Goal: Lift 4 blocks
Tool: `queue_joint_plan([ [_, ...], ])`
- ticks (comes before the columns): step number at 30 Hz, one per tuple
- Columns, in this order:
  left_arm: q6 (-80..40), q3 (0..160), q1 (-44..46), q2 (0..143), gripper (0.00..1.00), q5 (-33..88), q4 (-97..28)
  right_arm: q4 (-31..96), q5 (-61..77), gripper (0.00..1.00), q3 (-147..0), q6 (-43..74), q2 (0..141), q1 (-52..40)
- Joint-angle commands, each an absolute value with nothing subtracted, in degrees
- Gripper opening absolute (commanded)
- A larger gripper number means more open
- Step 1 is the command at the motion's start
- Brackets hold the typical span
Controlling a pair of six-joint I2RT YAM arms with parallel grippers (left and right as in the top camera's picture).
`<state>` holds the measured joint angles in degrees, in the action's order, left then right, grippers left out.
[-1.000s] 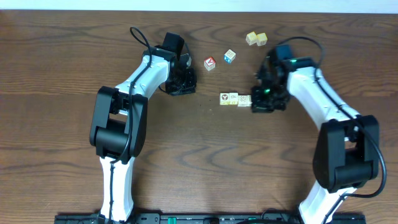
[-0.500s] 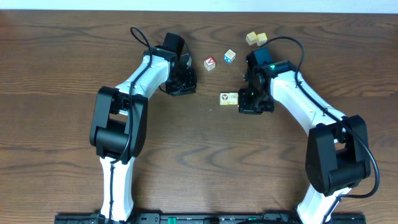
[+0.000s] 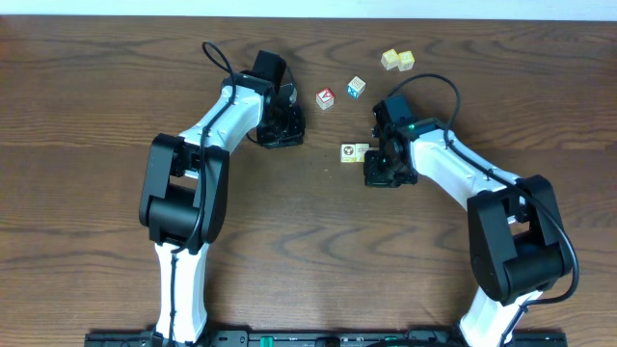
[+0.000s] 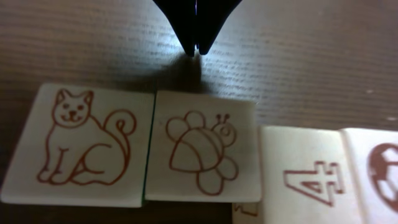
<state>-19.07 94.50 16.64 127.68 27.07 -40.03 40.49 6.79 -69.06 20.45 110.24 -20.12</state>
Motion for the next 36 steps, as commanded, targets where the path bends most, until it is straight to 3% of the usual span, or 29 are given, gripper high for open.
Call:
queue_joint_plan([
  [1, -18.28, 94.08, 16.47, 126.98, 0.07, 27.2, -40.21, 38.52, 5.78, 0.01, -67.83, 20.95, 110.74, -20.25],
  [36, -18.28, 94.08, 16.47, 126.98, 0.07, 27.2, -40.21, 32.49, 1.13, 0.01, -67.77, 21.02, 110.74, -20.32],
])
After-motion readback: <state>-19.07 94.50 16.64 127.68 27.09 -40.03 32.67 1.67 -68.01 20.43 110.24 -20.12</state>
